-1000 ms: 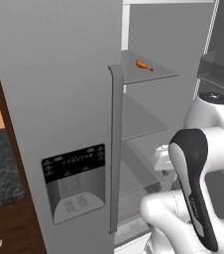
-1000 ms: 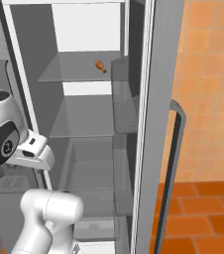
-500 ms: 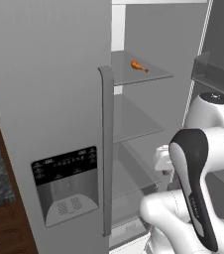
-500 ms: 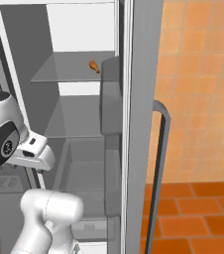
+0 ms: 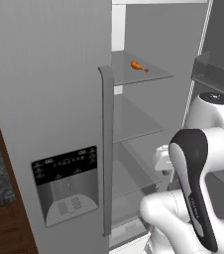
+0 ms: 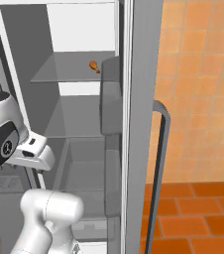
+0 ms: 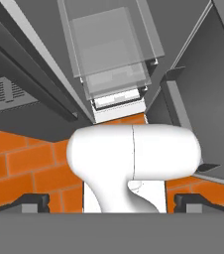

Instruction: Place one broccoli and one chicken drumstick in each tupperware on the nearby counter, to pack two identical lunches.

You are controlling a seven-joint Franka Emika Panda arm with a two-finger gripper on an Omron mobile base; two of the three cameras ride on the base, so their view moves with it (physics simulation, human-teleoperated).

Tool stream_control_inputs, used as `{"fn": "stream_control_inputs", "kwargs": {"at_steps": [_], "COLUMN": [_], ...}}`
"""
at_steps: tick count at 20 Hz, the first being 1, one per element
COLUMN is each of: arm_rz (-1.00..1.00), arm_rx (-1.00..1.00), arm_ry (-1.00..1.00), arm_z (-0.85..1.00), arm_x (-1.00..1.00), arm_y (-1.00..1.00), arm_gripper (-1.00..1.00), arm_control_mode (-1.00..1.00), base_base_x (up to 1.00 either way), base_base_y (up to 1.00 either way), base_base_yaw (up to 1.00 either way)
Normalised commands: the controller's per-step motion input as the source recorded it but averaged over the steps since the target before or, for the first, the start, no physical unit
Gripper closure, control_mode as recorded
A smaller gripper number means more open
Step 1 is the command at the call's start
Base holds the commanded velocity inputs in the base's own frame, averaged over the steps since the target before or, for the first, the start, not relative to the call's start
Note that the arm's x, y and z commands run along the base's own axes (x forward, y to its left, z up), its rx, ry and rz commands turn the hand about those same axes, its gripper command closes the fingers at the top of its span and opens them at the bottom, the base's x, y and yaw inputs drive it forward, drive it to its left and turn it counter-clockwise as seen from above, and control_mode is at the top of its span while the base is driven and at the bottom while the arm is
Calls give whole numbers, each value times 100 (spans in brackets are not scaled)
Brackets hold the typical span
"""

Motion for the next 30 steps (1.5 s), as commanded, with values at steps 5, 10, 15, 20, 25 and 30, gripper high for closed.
{"fn": "stream_control_inputs", "kwargs": {"at_steps": [5, 10, 15, 20, 25, 30], "arm_rz": [0, 0, 4, 14, 7, 0], "arm_rx": [-3, -12, -18, -6, 0, 0], "arm_ry": [-22, -48, -18, -2, -2, -14], "arm_z": [26, 75, 92, 69, 1, 36], "arm_x": [-14, -13, 83, 100, 99, 62], "arm_y": [0, -10, -11, 0, -17, -5], "arm_gripper": [-100, -100, -100, -100, -100, -100], "arm_control_mode": [-100, -100, -100, -100, -100, -100], "base_base_x": [0, 0, 0, 0, 0, 0], "base_base_y": [0, 0, 0, 0, 0, 0], "base_base_yaw": [0, 0, 0, 0, 0, 0]}}
